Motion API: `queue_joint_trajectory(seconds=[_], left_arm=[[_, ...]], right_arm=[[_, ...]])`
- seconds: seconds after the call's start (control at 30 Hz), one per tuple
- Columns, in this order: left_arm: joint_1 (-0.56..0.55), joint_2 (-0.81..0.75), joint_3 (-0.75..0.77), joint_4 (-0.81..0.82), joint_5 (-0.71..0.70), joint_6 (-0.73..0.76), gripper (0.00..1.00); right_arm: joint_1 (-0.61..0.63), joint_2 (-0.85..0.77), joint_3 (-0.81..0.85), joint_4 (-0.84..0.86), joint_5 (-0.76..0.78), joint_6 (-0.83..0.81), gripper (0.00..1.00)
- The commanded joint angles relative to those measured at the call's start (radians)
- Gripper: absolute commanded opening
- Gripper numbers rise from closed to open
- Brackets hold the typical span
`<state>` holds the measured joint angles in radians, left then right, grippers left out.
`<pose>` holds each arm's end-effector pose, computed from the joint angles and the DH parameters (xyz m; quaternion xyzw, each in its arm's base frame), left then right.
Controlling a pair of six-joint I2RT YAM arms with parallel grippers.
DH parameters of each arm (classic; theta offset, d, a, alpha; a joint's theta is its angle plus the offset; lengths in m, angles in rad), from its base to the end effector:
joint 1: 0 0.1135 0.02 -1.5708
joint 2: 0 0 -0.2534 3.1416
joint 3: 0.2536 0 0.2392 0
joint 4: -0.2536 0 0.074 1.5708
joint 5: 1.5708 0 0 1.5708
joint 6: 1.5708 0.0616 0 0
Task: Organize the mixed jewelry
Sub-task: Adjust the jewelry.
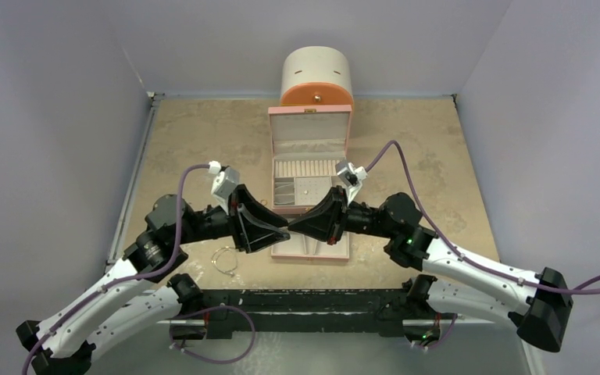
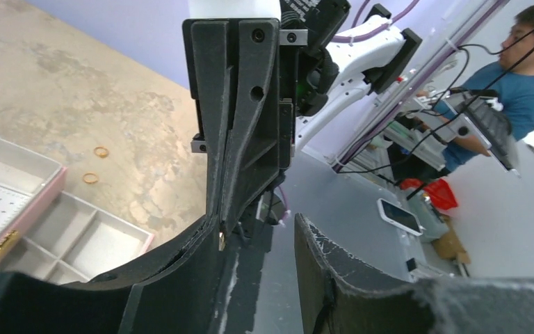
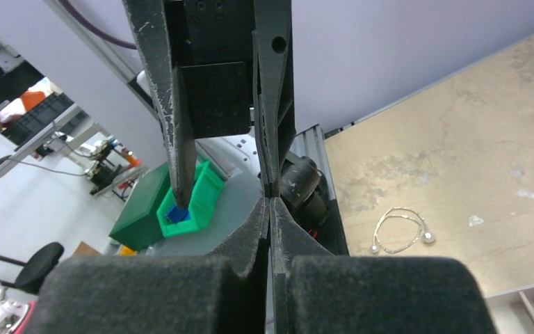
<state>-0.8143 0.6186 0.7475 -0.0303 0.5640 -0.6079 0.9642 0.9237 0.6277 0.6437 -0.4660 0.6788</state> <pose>0.0865 -0.1396 0.3621 0.2716 0.6202 -0.6061 0.4174 0.1070 0.2027 0.3495 -0.2666 0.5261 0.6736 0.4455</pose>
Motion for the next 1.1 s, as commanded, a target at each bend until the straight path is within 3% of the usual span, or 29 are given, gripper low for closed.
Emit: queue_joint_trajectory(seconds=[0.0,0.27,0.8,1.07], left_arm=[[-0.002,0.015,-0.014,0.116,0.088,-0.075,0.42],[-0.003,0.019,-0.011,0.108,0.1,-0.066,0.4],[-0.003,-0.008,0.04,-0.007,-0.009,-0.009,0.43],[-0.003,-0.008,0.049,-0.021,0.0,-0.015,0.44]], right_arm=[[0.003,0.011,0.065,0.107,-0.069,0.034,0.0],[0.004,0.02,0.08,0.115,-0.107,0.061,0.0],[0.005,0.028,0.085,0.148,-0.219,0.118,0.0],[0.005,-0.016,0.106,0.06,-0.145,0.077,0.0]])
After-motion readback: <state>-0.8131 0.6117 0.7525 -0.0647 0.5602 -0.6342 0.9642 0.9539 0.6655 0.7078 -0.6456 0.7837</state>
